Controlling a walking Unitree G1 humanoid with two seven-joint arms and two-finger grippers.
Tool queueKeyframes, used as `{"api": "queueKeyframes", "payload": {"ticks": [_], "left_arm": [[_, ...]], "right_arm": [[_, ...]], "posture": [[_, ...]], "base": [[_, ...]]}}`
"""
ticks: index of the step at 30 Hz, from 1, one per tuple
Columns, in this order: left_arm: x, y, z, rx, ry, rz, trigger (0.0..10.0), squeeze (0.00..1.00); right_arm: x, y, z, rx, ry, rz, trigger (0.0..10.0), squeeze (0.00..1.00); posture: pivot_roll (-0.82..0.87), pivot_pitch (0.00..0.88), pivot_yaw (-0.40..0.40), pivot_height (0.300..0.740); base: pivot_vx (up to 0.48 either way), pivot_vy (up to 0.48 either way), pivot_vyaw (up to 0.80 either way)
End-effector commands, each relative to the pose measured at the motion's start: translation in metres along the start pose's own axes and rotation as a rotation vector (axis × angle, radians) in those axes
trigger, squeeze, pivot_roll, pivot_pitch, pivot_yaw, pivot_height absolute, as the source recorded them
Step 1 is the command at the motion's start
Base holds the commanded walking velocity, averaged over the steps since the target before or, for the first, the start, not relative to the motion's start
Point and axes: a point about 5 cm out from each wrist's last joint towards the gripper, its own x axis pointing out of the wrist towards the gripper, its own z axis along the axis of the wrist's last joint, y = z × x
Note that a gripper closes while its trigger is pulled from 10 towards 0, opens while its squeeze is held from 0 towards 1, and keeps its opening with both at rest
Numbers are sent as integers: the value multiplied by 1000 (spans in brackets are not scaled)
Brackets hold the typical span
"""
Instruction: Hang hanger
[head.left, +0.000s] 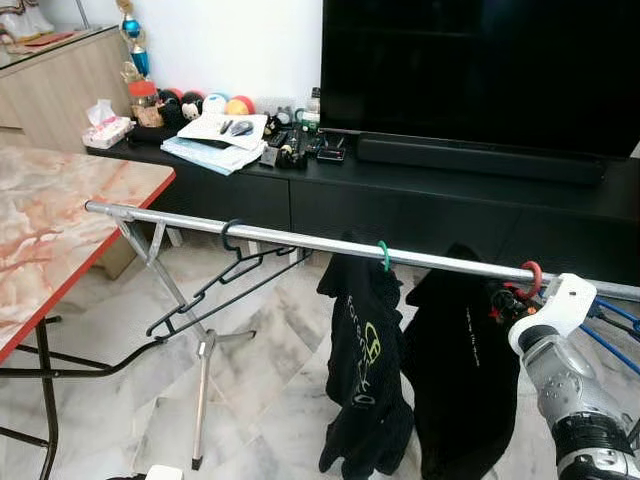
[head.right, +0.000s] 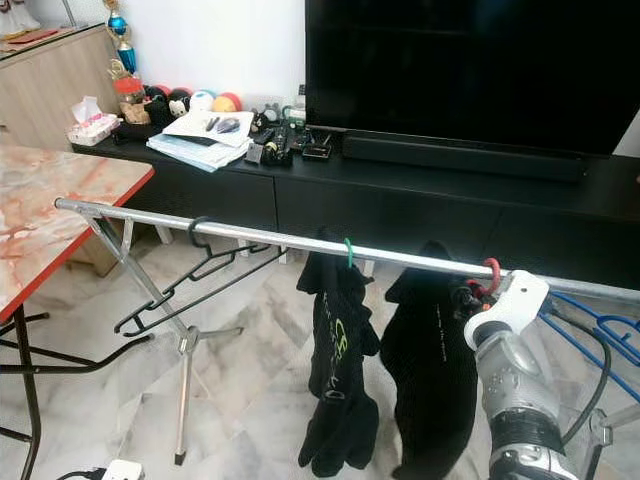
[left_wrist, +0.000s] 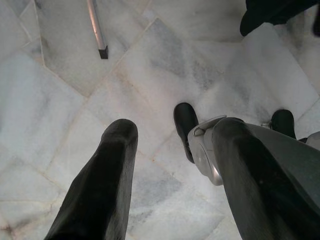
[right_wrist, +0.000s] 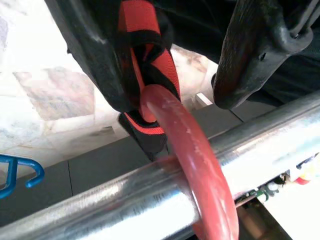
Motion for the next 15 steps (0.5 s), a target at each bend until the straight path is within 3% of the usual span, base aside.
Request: {"api": "queueKeyframes", "payload": {"ticks": [1, 10, 13, 14, 15], "left_arm": [[-2, 3, -6, 10, 27, 5, 10000, 0], [-2, 1, -6, 12, 28, 0, 10000, 0], [-2, 2, -6, 13, 29, 2, 10000, 0], [-2, 2, -6, 13, 29, 2, 10000, 0], [-2, 2, -6, 14, 30, 2, 10000, 0]], "right_arm": [[0, -1, 2, -21, 10, -10, 10000, 0], [-6, -22, -17, -43, 82, -138, 10000, 0], [-7, -25, -23, -45, 108, -161, 8941, 0], [-7, -25, -23, -45, 108, -161, 8941, 0], [-8, -27, -26, -45, 119, -179, 10000, 0]], "posture": [[26, 63, 35, 740], [26, 63, 35, 740], [31, 60, 36, 740], [31, 60, 36, 740], [31, 60, 36, 740]], "base": [[0, 0, 0], [0, 0, 0], [0, 0, 0], [0, 0, 0], [0, 0, 0]]}}
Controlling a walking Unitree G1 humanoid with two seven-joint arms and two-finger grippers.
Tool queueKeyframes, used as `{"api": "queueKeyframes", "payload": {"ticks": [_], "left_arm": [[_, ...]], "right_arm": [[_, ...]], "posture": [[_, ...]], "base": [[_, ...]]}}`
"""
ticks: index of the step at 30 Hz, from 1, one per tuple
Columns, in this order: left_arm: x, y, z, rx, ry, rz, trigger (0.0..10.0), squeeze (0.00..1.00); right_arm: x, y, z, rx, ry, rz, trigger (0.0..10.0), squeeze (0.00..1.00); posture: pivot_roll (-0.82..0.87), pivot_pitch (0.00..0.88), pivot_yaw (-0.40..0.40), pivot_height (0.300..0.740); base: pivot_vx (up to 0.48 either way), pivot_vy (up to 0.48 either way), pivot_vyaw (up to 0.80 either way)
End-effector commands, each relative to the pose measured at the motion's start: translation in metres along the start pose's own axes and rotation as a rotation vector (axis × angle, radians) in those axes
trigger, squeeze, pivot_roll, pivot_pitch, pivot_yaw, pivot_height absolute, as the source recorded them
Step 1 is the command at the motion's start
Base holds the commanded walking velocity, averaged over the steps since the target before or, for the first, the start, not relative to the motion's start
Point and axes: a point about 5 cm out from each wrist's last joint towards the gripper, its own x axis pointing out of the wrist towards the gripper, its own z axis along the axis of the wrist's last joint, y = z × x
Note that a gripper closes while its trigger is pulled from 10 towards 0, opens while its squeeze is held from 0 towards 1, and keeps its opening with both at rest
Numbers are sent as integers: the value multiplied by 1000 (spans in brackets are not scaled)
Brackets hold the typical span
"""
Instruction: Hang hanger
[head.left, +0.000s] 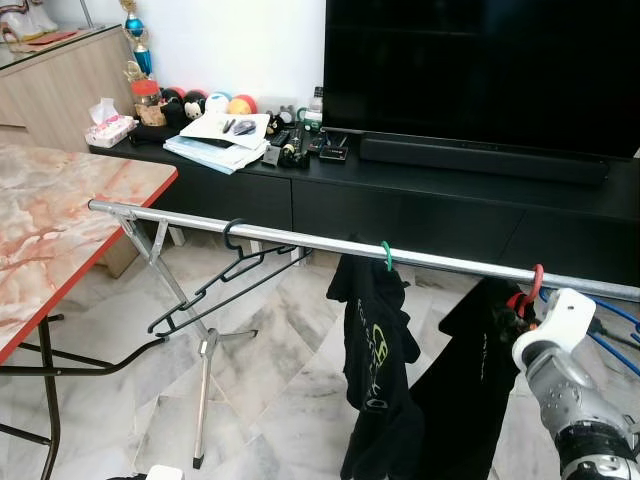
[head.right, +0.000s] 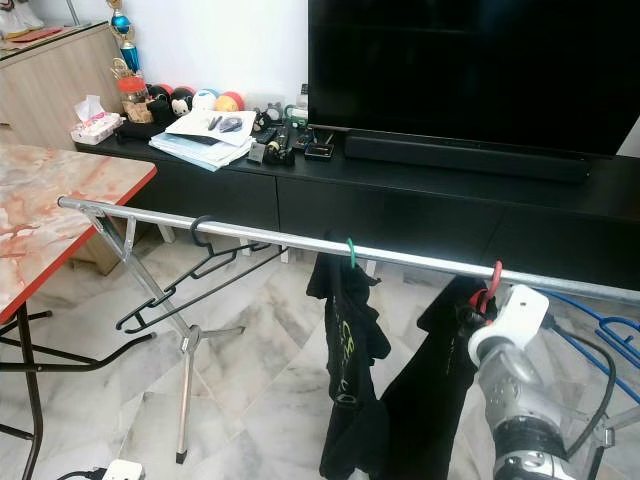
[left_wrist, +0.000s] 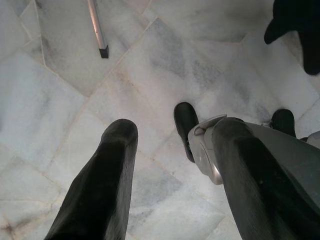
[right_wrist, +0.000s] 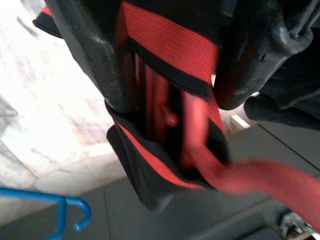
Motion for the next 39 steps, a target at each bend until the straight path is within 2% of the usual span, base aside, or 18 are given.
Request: {"api": "queueKeyframes", "payload": {"ticks": [1, 3, 4, 5, 20, 34, 37, 38, 39], "left_arm": [[-2, 2, -6, 10, 29, 4, 10000, 0], [-2, 2, -7, 11, 29, 4, 10000, 0], [-2, 2, -7, 11, 29, 4, 10000, 0], [-2, 3, -7, 11, 30, 4, 10000, 0], [-3, 3, -8, 18, 33, 5, 10000, 0], [-2, -1, -9, 16, 36, -7, 10000, 0], [-2, -1, -9, 16, 36, -6, 10000, 0], [-2, -1, -10, 15, 36, -5, 10000, 0], [-2, -1, -10, 15, 36, -4, 10000, 0]], "right_arm": [[-1, -6, -4, 3, 22, -31, 8039, 0], [-1, -6, -6, 7, 24, -36, 3255, 0], [-1, -6, -6, 8, 24, -37, 3255, 0], [-1, -6, -7, 10, 24, -34, 0, 0], [0, -4, 2, 22, -58, -18, 0, 0], [-1, -6, -6, 6, -38, -23, 0, 0], [-2, -8, -6, -12, -46, -35, 0, 0], [-2, -9, -5, -39, -59, -45, 0, 0], [-3, -8, -1, -112, -105, -58, 0, 0]], "posture": [[33, 61, 36, 740], [33, 61, 36, 740], [34, 61, 37, 740], [33, 61, 37, 740], [35, 63, 38, 740], [32, 62, 37, 740], [32, 62, 37, 740], [32, 62, 37, 740], [32, 62, 37, 740]], "base": [[0, 0, 0], [0, 0, 0], [0, 0, 0], [0, 0, 0], [0, 0, 0], [0, 0, 0], [0, 0, 0], [0, 0, 0], [0, 0, 0]]}}
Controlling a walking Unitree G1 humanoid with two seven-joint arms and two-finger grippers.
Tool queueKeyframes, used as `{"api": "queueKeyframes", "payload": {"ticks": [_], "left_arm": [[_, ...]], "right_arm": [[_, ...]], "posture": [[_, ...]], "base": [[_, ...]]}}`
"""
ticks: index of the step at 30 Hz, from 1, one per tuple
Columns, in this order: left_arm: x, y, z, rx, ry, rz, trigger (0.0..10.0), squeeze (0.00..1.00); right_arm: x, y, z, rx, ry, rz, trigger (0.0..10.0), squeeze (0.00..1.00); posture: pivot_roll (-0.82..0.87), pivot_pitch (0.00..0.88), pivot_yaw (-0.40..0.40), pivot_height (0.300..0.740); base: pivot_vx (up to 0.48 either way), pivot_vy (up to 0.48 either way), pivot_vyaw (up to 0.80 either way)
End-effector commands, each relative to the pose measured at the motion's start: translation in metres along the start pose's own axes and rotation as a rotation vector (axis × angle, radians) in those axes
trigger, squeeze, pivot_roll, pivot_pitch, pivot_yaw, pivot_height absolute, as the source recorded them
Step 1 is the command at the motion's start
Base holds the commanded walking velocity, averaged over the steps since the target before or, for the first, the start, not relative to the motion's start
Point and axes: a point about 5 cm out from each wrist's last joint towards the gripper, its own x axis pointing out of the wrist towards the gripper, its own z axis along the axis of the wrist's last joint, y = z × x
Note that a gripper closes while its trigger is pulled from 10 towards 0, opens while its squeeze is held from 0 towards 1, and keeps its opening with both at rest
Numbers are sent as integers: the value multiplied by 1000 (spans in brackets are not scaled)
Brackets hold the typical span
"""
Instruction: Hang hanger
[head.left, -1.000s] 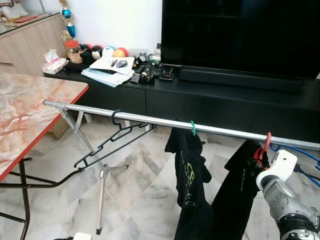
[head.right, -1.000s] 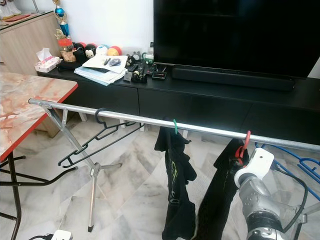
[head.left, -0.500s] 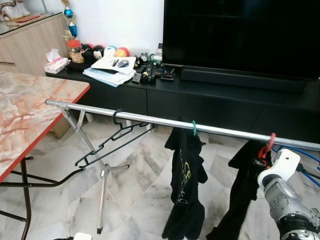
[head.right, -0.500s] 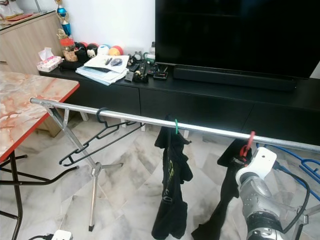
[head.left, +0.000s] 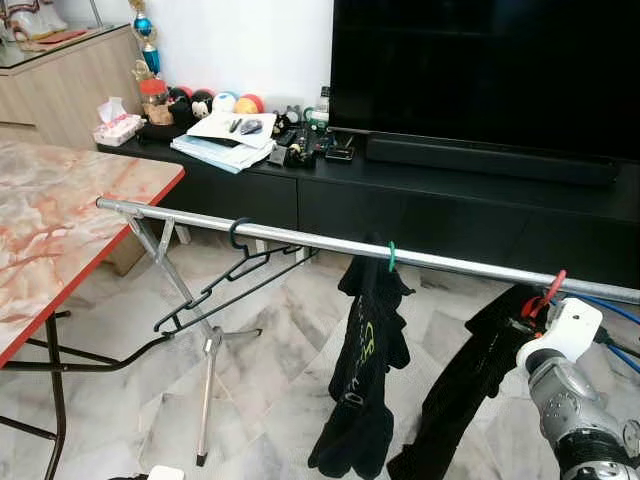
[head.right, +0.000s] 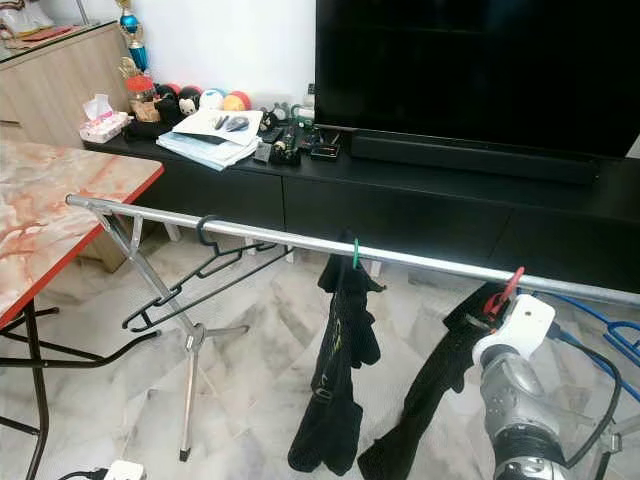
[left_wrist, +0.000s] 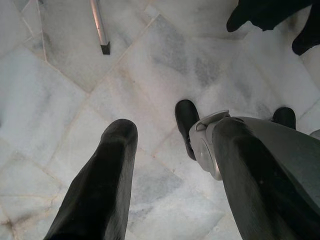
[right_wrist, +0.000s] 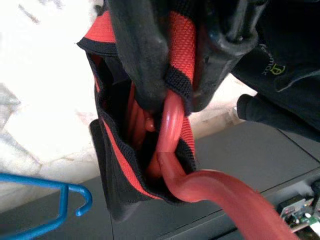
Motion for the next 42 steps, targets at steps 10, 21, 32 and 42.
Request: {"api": "queueKeyframes", "payload": {"ticks": [10, 21, 32, 42], "left_arm": [[-2, -1, -8, 7, 30, -1, 10000, 0], [-1, -4, -8, 5, 32, -9, 10000, 0], [1, -9, -7, 2, 19, -12, 10000, 0], [1, -9, -8, -12, 28, 3, 10000, 0]], "right_arm": [[-13, 7, 9, -39, -267, -10, 0, 0], [-30, 5, -29, -97, -191, 3, 0, 0], [-50, 13, -59, -95, -140, 33, 10000, 0], [-49, 12, -54, -74, -153, 8, 10000, 0]], "posture": [[25, 64, 33, 740], [17, 65, 28, 740], [5, 61, 23, 740], [5, 45, 19, 740]], "base": [[0, 0, 0], [0, 0, 0], [0, 0, 0], [0, 0, 0]]}}
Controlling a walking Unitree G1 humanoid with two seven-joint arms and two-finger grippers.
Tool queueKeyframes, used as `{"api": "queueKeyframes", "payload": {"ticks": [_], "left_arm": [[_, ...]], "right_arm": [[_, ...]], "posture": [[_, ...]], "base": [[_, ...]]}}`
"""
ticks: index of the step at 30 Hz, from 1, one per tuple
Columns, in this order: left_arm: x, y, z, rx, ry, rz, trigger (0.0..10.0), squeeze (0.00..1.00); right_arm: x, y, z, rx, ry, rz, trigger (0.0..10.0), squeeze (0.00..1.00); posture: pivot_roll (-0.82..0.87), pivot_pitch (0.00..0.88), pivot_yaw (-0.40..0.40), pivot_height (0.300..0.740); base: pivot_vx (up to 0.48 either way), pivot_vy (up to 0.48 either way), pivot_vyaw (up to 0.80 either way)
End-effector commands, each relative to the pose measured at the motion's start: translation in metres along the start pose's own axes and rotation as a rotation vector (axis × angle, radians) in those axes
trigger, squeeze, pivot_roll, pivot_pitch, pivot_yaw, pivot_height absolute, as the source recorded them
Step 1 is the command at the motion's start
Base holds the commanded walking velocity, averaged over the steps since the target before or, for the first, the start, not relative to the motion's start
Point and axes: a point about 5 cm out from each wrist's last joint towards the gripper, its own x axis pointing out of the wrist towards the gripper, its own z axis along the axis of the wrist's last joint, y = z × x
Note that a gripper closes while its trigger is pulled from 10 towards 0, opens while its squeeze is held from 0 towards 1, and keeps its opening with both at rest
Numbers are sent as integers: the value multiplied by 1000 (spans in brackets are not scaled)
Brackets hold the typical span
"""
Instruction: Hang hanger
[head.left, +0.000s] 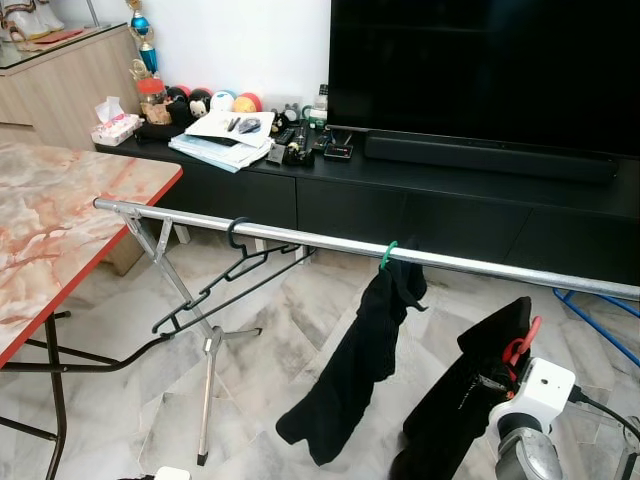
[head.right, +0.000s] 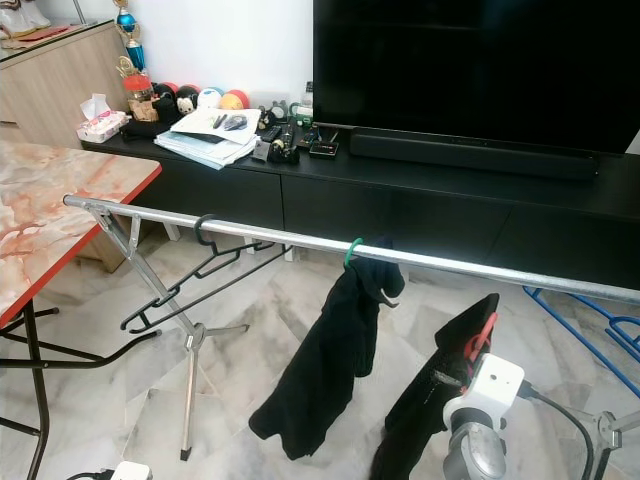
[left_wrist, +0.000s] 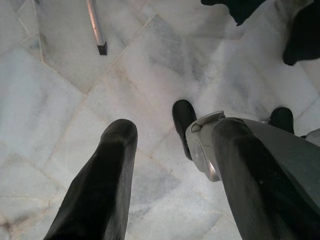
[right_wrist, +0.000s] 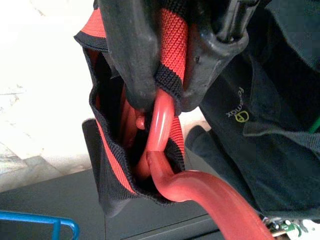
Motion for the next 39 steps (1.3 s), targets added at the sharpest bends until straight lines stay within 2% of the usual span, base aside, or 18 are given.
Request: {"api": "queueKeyframes", "payload": {"ticks": [1, 6, 9, 17, 30, 39], "left_arm": [[-1, -1, -8, -8, 35, 5, 10000, 0], [-2, 0, -11, -10, 43, 9, 10000, 0], [-2, 0, -11, -5, 45, 9, 10000, 0], [-2, 0, -9, 2, 43, 7, 10000, 0], [-2, 0, -10, -8, 40, 8, 10000, 0], [-2, 2, -10, -11, 40, 16, 10000, 0]], "right_arm": [[3, 0, 15, 0, -56, 1, 10000, 0], [2, 2, 12, 10, -32, 1, 10000, 0], [2, 3, 10, 34, -28, 4, 10000, 0], [0, 4, 8, 7, -16, 8, 10000, 0], [2, 3, 10, 20, -29, -10, 10000, 0], [2, 3, 9, 25, -22, -15, 10000, 0]], "posture": [[7, 44, 18, 740], [7, 35, 19, 740], [7, 33, 20, 740], [9, 28, 23, 740], [16, 49, 25, 740], [20, 54, 26, 740]], "base": [[0, 0, 0], [0, 0, 0], [0, 0, -788], [0, 0, -781], [0, 0, 0], [-272, 0, 0]]}}
